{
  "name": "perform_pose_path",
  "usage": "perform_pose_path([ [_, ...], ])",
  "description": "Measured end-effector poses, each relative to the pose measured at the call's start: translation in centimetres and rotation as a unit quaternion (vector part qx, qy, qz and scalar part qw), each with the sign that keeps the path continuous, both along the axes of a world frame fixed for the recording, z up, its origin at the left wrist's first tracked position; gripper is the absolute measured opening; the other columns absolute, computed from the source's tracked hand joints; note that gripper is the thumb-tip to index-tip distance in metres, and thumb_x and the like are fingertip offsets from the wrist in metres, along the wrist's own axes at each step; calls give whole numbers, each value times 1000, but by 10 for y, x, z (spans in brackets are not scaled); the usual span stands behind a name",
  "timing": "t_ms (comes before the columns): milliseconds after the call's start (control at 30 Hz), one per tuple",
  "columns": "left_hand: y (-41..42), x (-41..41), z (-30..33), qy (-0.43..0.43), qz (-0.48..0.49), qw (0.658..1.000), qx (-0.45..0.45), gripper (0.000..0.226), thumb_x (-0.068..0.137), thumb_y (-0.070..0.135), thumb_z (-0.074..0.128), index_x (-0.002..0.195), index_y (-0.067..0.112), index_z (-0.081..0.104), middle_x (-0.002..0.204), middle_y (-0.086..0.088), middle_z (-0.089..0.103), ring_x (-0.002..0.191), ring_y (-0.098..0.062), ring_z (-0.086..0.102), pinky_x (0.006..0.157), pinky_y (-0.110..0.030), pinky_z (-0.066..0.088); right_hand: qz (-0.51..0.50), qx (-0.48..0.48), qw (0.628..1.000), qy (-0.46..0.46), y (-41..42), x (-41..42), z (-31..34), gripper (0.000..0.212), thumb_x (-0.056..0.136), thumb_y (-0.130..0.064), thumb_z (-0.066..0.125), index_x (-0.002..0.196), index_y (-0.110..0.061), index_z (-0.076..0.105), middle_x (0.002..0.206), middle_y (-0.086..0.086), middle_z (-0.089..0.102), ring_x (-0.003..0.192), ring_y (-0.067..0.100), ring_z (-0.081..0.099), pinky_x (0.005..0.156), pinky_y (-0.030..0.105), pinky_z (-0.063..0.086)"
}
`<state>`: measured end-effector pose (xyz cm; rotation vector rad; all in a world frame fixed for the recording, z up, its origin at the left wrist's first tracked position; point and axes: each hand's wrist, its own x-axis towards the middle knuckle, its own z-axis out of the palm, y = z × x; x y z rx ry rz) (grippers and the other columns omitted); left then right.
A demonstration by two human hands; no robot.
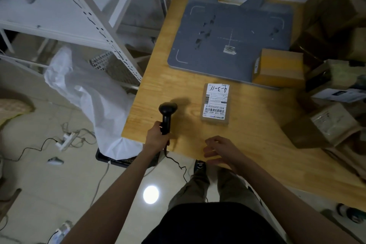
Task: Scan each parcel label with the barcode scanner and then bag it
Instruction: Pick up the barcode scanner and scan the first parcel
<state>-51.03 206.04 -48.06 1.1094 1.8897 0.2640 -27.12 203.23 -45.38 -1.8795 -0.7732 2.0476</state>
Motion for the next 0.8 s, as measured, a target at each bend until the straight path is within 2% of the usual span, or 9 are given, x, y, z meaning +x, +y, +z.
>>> perform_pose_path([
  [100,-13,3,15,-16,0,999,31,40,87,14,72,122,8,53,105,-7,68,75,-22,72,74,-39,59,31,31,999,14,9,-27,8,24,101,-27,59,117,-9,62,108,16,70,99,31,70,75,39,62],
  [167,-20,6,26,-14,-1,999,49,43,85,18,75,122,10,55,103,-1,66,80,-19,69,75,-36,57,45,56,997,19,15,-47,16,29,99,-29,61,123,-12,60,112,12,69,101,27,70,80,38,62],
  [300,-32,12,44,-39,2,996,83,41,84,20,77,118,12,56,97,5,66,74,-5,68,62,-16,52,69,105,992,3,26,-81,34,50,95,-44,63,136,-19,49,120,2,63,106,18,65,90,37,58],
  [367,-36,16,52,-49,-6,994,97,41,83,23,78,116,13,56,97,6,66,76,-2,67,60,-14,52,75,138,987,-9,28,-89,43,49,95,-46,63,133,-17,51,114,3,65,101,15,65,93,41,57],
  [467,-37,22,61,-69,-16,990,119,45,81,24,80,115,11,54,100,1,67,82,-10,69,68,-28,58,68,195,978,-34,31,-89,54,41,93,-41,67,126,-20,56,103,0,66,88,4,61,83,31,56],
  [567,-34,33,71,-90,-46,985,139,41,83,24,78,114,14,53,101,3,67,87,-10,70,69,-23,58,65,225,971,-54,36,-81,61,34,93,-38,68,121,-23,56,97,-7,61,86,1,57,70,19,44],
  [633,-29,43,78,-104,-75,981,146,38,85,26,77,115,17,55,101,7,67,87,-5,68,67,-13,52,58,226,970,-68,40,-72,65,29,94,-37,64,117,-21,57,98,-4,63,88,6,60,70,20,44],
  [700,-21,54,84,-125,-104,976,145,32,88,29,72,115,17,59,100,10,68,86,-1,67,69,-10,50,27,218,972,-77,43,-57,69,21,96,-31,60,112,-18,59,94,-1,65,87,12,63,72,26,46],
  [800,-5,72,82,-141,-140,970,139,29,95,38,62,116,18,66,100,8,70,92,-5,67,78,-24,57,-30,221,971,-84,43,-27,74,13,97,-26,55,103,-16,61,86,2,63,79,13,59,71,30,45],
])
